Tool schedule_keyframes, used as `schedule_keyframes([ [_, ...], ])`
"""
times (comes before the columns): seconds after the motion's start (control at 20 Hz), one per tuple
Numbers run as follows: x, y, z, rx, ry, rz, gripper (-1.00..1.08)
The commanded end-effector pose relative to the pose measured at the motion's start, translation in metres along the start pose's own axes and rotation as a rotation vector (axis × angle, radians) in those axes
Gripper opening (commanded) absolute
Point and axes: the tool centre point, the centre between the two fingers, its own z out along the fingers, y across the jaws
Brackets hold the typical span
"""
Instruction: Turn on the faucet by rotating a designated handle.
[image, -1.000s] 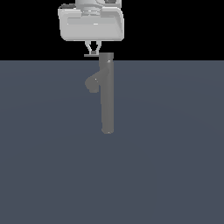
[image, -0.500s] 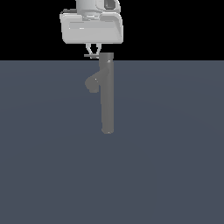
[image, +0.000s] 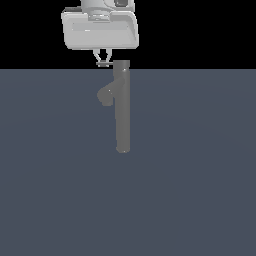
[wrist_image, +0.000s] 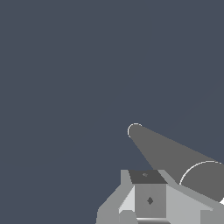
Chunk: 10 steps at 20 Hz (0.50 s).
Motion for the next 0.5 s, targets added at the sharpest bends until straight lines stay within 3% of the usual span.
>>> schedule_keyframes([
  [0.0, -0.008, -0.002, 0.0, 0.0, 0.001, 0.0, -1.0],
  [0.45, -0.022, 0.003, 0.0, 0.001, 0.007, 0.005, -1.0],
])
